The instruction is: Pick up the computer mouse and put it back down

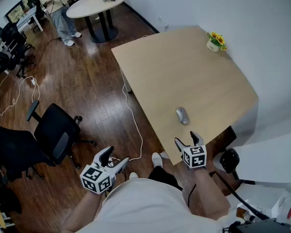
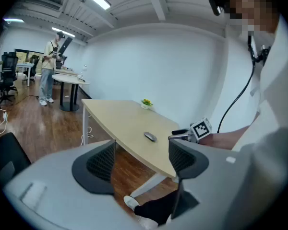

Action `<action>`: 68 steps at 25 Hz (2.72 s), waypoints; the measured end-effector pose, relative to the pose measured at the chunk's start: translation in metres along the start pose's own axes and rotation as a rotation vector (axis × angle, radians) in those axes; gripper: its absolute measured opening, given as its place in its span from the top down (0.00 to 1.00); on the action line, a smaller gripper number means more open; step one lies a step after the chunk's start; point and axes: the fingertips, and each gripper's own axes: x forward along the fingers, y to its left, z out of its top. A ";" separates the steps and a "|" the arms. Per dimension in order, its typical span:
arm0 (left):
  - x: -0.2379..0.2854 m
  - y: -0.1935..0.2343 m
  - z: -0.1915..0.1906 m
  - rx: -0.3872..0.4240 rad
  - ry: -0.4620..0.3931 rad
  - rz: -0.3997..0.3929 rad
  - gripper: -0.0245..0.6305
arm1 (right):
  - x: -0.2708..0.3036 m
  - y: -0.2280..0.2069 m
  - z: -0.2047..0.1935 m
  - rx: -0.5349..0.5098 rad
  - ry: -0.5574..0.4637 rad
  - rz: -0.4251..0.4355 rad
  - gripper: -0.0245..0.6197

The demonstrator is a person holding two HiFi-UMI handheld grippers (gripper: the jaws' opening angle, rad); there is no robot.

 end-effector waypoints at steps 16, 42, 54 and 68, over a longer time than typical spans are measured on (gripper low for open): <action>0.060 0.015 0.038 -0.103 0.020 0.201 0.48 | 0.180 -0.124 -0.018 -0.018 0.182 -0.021 0.47; 0.025 0.006 0.019 -0.034 -0.053 0.058 0.48 | 0.041 -0.036 0.056 -0.004 0.039 0.018 0.50; 0.003 -0.003 -0.004 0.005 -0.044 -0.045 0.48 | -0.076 0.038 0.064 -0.021 -0.063 0.027 0.50; -0.023 -0.018 -0.014 0.046 -0.053 -0.116 0.48 | -0.143 0.091 0.066 -0.029 -0.120 0.031 0.50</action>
